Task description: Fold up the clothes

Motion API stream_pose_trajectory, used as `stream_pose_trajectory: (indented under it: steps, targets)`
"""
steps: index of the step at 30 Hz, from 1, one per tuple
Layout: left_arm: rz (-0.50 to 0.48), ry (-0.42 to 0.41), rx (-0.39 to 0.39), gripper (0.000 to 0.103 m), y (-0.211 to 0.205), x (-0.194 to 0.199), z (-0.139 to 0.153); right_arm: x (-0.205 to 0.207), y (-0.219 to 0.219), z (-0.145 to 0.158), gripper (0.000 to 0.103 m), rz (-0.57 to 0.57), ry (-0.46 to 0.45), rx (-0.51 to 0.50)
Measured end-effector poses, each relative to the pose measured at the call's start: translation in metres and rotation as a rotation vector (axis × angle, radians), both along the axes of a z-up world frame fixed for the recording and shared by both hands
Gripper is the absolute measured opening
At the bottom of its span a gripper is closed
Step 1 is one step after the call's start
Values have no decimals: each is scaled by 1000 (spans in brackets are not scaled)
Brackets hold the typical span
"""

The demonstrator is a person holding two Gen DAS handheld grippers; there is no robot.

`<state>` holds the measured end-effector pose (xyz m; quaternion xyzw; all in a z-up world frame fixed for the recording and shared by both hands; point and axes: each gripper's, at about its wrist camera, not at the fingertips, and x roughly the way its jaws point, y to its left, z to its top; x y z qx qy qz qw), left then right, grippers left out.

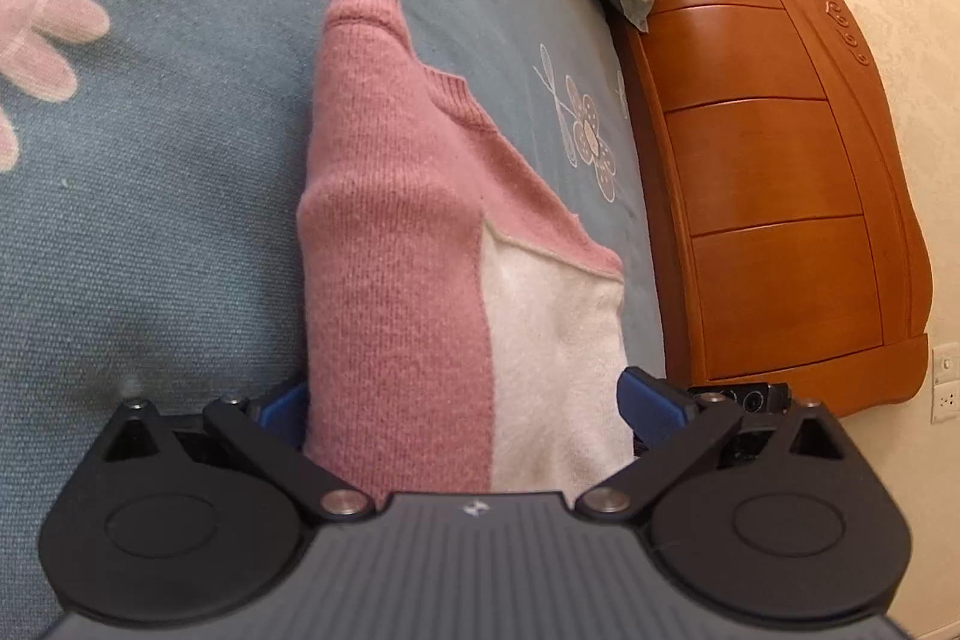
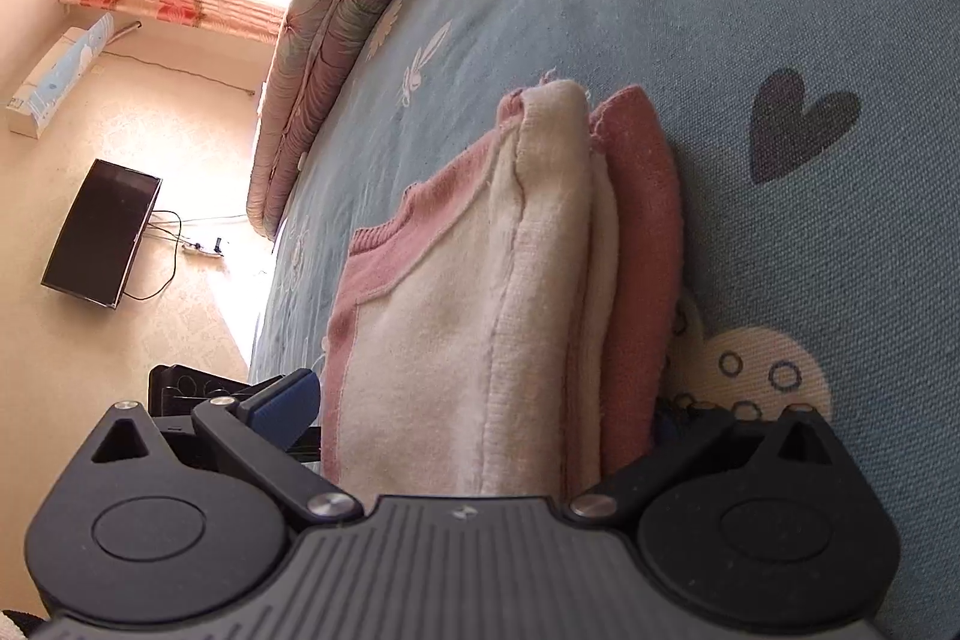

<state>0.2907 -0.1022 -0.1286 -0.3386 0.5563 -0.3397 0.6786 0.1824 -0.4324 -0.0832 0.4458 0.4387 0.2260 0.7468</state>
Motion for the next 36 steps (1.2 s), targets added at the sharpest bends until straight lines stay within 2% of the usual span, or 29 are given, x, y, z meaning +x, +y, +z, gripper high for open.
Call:
stream_pose_trajectory:
  steps: [4,8,10,14,15,17,20,23,29,33,36]
  targets:
    - [-28,-18,40,101,-8,0,7,10,7,5,103,9,25,-20]
    - [8,13,-16,101,0,-2,7,4,7,10,103,15,6,-14]
    - [17,26,-19,101,-2,-1,7,5,7,13,103,10,9,-15]
    - [-49,-8,84,101,-10,-6,8,4,13,15,103,56,16,-84]
    - [-59,-17,83,101,-8,-8,6,1,13,13,103,69,16,-95]
    - [-58,-18,58,101,-7,-9,4,-9,10,5,103,74,-1,-75]
    - [-25,31,14,101,-7,-5,4,-12,6,5,103,41,-5,-10]
    - [-33,27,17,101,-10,-5,12,-11,3,10,103,31,-5,44]
    - [-38,12,-51,101,-9,-8,31,-9,2,29,103,54,-20,29]
    - [-70,-15,-22,101,-21,-9,36,-9,-1,33,103,53,-29,3]
    - [-75,-8,25,101,-21,-10,26,-12,-5,21,103,58,1,3]
